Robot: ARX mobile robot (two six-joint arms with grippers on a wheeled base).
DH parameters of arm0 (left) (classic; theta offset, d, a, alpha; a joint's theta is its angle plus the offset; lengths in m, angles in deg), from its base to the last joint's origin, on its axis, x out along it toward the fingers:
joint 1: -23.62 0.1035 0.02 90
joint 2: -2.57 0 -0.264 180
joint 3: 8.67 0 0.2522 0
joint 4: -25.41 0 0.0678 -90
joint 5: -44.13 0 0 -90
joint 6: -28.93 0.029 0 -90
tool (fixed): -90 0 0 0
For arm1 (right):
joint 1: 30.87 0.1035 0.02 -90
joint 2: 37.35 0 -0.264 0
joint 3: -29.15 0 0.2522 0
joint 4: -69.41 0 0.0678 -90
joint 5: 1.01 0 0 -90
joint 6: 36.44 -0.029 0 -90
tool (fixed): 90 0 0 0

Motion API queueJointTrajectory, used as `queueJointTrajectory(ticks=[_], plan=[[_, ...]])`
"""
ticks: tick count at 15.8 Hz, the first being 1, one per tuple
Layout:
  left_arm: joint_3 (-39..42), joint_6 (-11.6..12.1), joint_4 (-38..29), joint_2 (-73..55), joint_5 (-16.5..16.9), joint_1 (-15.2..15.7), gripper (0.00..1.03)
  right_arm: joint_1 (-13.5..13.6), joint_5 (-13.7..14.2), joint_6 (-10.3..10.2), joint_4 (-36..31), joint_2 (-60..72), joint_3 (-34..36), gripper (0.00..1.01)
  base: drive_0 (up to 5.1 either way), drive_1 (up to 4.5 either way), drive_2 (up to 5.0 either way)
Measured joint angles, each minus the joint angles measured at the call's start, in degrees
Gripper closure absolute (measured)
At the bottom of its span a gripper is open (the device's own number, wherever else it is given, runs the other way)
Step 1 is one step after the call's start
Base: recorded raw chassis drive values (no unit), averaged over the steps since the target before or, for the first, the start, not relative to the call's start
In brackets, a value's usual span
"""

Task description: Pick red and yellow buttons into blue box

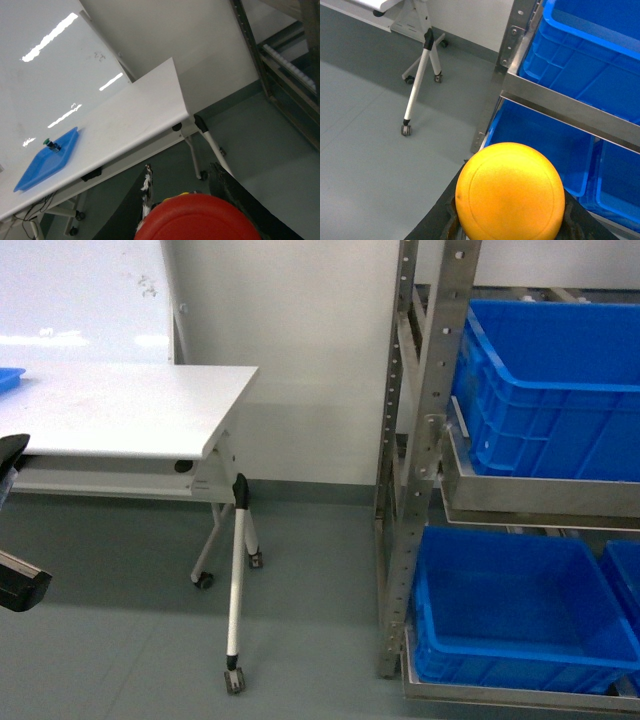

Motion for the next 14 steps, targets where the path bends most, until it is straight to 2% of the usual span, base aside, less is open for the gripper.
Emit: queueJointTrajectory(ticks=[5, 14], plan=[[0.0, 0.0, 0.2, 0.0, 0.0, 0.0, 0.74, 0.0, 0.0, 0.0, 0.0, 0.0, 0.0, 0.71, 4.3, -2.02, -2.0], [0.0, 0.0, 0.1, 0.0, 0.4, -0.3, 0.74, 0.0, 0.3, 0.0, 0.0, 0.0, 0.0, 0.71, 0.0, 0.0, 0.0]])
